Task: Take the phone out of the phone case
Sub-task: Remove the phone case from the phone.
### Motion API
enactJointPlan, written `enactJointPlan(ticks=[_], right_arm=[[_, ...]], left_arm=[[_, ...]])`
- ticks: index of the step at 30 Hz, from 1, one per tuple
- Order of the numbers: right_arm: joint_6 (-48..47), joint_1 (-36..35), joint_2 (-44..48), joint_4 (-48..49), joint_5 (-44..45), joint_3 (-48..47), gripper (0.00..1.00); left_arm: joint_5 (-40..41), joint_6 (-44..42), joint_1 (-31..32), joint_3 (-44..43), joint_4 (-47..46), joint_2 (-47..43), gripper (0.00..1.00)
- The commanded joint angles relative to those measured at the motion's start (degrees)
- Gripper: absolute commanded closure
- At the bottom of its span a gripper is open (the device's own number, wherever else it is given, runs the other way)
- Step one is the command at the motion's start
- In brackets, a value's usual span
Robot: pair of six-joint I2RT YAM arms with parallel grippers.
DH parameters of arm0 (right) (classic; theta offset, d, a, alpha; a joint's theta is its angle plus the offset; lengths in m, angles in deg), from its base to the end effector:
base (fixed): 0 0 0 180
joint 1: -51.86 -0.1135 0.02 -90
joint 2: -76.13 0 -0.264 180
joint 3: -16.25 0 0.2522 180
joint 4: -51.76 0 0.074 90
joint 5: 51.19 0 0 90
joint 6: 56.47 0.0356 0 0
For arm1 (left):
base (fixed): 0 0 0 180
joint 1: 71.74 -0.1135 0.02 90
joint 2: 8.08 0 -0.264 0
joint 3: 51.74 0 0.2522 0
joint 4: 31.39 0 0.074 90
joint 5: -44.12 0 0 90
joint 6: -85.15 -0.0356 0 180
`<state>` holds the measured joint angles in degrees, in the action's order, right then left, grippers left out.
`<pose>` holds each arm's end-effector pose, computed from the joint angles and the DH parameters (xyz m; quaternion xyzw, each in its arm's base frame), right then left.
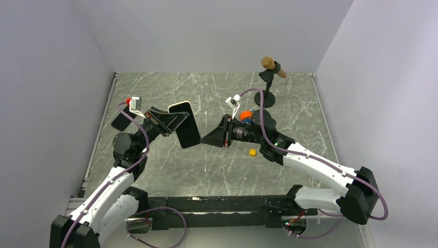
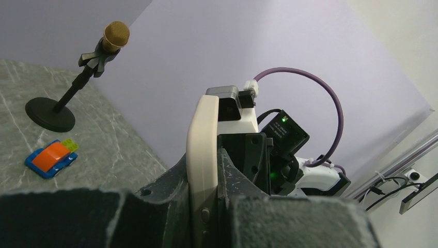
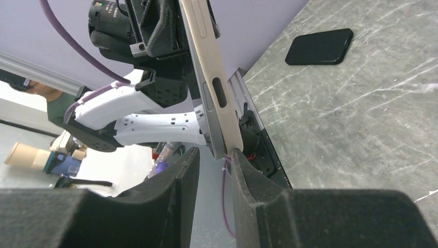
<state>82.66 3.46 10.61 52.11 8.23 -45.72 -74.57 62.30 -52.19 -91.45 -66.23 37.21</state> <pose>0.1636 0.2115 0.3323 -0.1767 0.7020 0.6247 0.2928 0.1612 -0.0754 0.3280 -0.0021 0.5344 -0.6649 0.5218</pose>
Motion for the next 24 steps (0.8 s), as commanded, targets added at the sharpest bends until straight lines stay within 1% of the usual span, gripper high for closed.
enactJointPlan(ticks=[1,5,11,13,16,19,24], right_arm=[[0.68,0.07,-0.24,3.85,-1.56,-2.93,0.68],[2.39,0.12,-2.71,8.09,-2.6,-2.08,0.69],[1.91,0.11,-3.25,7.82,-3.24,-2.8,0.74],[0.64,0.04,-2.55,5.55,-2.62,-3.17,0.72],[-0.4,0.0,-0.92,2.8,-1.54,-3.2,0.64],[-0.05,0.03,0.18,2.71,-1.45,-2.19,0.64],[0.44,0.04,0.3,3.93,-1.18,-1.08,0.66]], left_arm=[[-0.63,1.83,-0.3,0.34,-5.61,0.13,1.0],[-1.67,3.11,-0.3,0.48,-7.11,1.16,1.0],[-2.22,0.88,-0.3,-0.41,-3.39,0.55,1.0],[-1.68,-0.27,-0.4,-0.78,-1.26,-0.08,1.0],[-0.74,-0.88,-0.52,-1.77,1.95,-0.73,1.0],[-0.71,-0.24,-1.13,-2.88,5.17,-0.52,1.0],[-1.34,-0.3,-1.79,-3.31,5.22,0.27,1.0]])
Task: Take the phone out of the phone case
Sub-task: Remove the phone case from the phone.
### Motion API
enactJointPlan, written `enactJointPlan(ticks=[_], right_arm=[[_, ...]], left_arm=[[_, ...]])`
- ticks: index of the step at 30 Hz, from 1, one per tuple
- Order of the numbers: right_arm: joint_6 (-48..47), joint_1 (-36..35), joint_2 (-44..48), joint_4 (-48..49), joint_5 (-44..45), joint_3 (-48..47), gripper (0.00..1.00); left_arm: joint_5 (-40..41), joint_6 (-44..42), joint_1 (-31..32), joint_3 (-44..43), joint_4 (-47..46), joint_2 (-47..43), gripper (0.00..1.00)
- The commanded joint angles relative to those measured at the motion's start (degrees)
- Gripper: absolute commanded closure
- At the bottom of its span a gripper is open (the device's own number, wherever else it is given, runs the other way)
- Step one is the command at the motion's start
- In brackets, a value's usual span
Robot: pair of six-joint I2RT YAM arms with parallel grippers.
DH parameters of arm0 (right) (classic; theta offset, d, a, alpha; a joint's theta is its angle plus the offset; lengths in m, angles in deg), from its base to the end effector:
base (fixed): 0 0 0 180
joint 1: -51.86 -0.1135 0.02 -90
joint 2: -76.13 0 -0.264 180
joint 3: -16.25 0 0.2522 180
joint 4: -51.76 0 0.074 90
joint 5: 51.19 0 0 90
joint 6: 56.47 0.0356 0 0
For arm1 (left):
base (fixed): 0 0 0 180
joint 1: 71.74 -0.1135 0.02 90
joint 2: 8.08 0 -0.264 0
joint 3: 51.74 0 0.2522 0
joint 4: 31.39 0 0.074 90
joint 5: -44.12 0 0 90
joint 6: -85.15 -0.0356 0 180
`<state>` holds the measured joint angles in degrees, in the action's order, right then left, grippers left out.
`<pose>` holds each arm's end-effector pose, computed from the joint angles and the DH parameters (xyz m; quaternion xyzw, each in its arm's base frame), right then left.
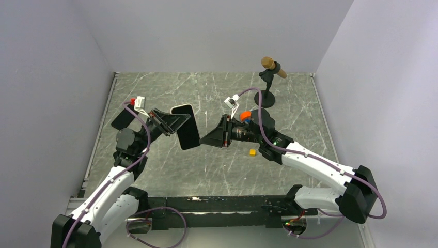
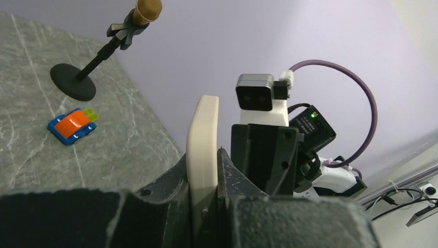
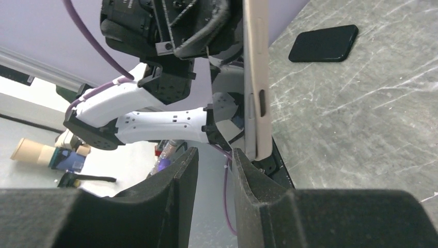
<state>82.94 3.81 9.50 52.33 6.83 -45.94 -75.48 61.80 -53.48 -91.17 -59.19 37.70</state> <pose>0.1669 0.2139 0.3293 -0.1797 0.7045 0.6261 0.2817 0.1694 -0.0744 0.3132 -0.0306 0.5832 -0.6454 0.4923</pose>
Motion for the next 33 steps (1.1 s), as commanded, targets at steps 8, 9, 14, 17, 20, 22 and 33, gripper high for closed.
enactJointPlan(ticks=[8,9,14,17,20,22,33], right_arm=[[-0.93,-0.29,0.64,2.94,1.67,-0.4,0.66],[-1.53,-0.29,0.82,1.81,2.4,-0.51,0.65],[-1.42,-0.33,1.41,1.22,2.77,0.14,0.65],[-0.51,-0.35,0.89,2.9,2.1,0.78,0.65],[0.02,-0.36,0.43,4.05,1.44,0.86,0.65],[0.4,-0.33,0.34,4.82,1.11,1.01,0.65],[1.54,-0.68,0.7,6.61,0.58,1.82,0.67]], left_arm=[[-1.0,2.03,-0.61,-2.85,-3.82,-0.44,1.0],[-0.99,1.98,-0.64,-2.81,-3.74,-0.62,1.0],[-0.42,2.67,-0.68,-2.22,-5.09,-1.31,1.0],[-0.29,4.53,-0.73,-1.49,-8.49,-0.3,1.0],[-0.75,6.06,-0.68,-1.2,-10.83,1.17,1.0],[-0.97,6.95,-0.68,-0.94,-12.15,1.89,1.0],[-0.38,4.21,-0.66,-0.96,-10.36,1.81,1.0]])
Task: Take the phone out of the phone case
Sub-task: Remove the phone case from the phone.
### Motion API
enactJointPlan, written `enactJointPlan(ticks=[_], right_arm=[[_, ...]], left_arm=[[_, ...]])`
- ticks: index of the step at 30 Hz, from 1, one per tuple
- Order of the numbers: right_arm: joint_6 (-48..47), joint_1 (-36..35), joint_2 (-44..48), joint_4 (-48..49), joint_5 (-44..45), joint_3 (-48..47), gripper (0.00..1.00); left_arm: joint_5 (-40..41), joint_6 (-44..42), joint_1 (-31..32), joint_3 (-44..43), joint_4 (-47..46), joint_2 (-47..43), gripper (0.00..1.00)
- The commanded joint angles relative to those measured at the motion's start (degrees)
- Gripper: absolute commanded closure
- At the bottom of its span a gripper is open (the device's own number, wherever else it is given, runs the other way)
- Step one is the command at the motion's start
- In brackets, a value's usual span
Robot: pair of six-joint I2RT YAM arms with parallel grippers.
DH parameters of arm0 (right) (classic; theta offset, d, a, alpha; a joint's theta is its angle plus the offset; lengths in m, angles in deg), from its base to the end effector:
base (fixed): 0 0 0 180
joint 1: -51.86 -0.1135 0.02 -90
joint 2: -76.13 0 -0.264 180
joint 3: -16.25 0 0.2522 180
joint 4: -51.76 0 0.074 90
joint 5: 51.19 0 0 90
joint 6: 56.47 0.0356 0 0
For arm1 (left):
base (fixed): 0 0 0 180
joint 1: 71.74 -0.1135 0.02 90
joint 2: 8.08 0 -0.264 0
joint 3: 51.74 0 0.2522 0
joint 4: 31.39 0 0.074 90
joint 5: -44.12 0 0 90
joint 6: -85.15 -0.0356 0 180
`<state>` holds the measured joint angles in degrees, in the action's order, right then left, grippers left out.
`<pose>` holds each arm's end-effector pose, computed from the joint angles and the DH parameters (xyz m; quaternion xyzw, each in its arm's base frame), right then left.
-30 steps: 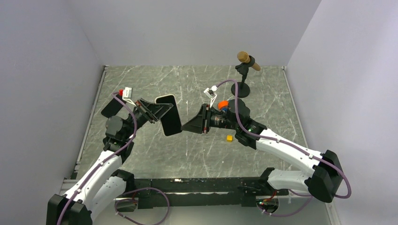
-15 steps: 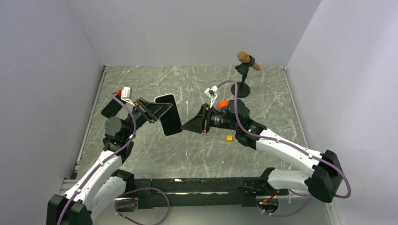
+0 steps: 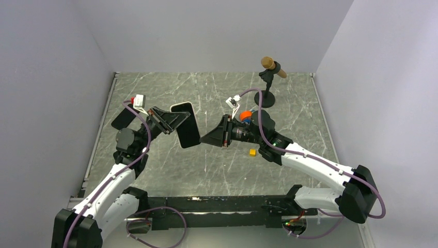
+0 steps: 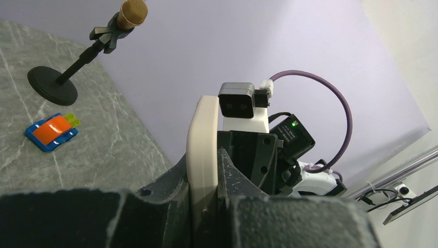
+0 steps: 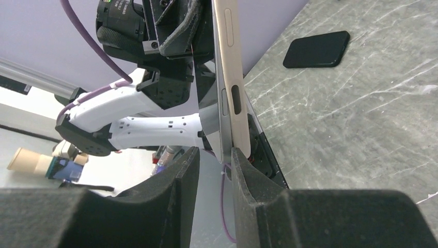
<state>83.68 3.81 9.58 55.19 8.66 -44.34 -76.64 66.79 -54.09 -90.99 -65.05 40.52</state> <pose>0.1675 0.2131 0.3249 -0.1670 0.7009 0.6276 0.2950 0.1751 -0.0748 0.3136 -0.0388 0.5671 -0.6716 0.4752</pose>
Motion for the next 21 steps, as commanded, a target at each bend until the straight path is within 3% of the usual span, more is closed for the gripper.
enactJointPlan(ticks=[1,17,21], right_arm=[[0.83,-0.75,0.81,3.73,-0.98,0.34,0.67],[2.53,-1.27,-0.67,7.34,-1.43,1.92,0.68],[3.28,-1.23,-2.37,9.07,-1.74,1.75,0.66]], left_arm=[[1.29,-1.42,-0.07,-1.16,-4.07,-1.23,1.0],[0.31,-1.4,-0.07,-1.05,-5.93,0.85,1.0],[-2.11,2.78,0.02,-0.5,-11.52,2.0,1.0]])
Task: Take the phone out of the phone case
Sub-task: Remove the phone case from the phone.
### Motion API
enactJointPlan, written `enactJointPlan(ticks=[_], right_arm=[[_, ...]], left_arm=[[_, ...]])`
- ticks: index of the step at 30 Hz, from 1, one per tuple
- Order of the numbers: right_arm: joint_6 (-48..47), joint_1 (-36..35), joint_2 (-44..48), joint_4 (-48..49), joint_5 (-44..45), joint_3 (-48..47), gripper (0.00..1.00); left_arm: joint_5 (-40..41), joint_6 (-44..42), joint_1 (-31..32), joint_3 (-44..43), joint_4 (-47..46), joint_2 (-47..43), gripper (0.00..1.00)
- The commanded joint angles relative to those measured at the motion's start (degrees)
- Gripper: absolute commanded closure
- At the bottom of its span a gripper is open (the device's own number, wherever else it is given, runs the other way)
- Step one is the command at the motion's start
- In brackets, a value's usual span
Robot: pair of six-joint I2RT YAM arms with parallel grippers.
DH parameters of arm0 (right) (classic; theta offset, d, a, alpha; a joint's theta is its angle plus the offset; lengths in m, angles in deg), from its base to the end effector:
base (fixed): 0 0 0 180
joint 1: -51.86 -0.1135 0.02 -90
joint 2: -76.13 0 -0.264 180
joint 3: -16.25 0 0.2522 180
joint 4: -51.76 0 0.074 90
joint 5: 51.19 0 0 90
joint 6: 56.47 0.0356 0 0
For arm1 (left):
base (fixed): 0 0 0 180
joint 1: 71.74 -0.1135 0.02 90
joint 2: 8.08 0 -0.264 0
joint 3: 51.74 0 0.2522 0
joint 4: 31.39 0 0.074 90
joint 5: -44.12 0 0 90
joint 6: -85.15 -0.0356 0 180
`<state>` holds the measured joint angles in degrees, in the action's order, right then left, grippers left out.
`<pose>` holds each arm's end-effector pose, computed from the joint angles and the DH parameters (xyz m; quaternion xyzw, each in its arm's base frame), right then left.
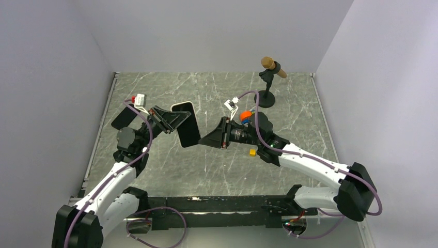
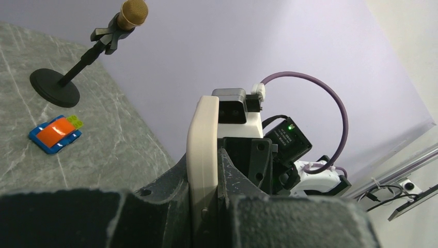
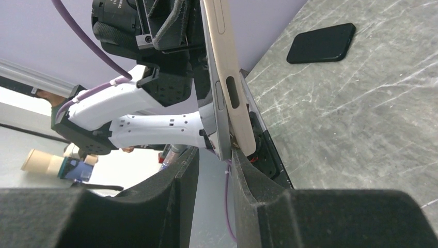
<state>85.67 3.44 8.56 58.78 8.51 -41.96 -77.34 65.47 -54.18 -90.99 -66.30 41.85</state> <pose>0.1676 0.2160 0.3122 -0.1583 0.7018 0.6346 0.2821 0.1785 -0.0760 0.3116 -0.0283 0.5694 -0.6669 0.4799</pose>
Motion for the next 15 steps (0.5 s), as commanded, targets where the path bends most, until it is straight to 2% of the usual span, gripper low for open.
enactJointPlan(ticks=[1,7,15], right_arm=[[1.24,-0.78,-1.64,5.61,-1.31,-0.75,0.66],[0.83,0.27,-4.73,6.23,-2.58,-3.04,0.64],[5.6,4.91,-8.62,13.44,-7.63,-5.53,0.69]], left_arm=[[-2.4,5.26,0.1,-0.48,-11.48,0.88,1.0],[-8.63,10.04,0.81,-0.33,-14.86,1.63,1.0],[-14.49,3.65,5.5,-2.41,-7.34,2.08,1.0]])
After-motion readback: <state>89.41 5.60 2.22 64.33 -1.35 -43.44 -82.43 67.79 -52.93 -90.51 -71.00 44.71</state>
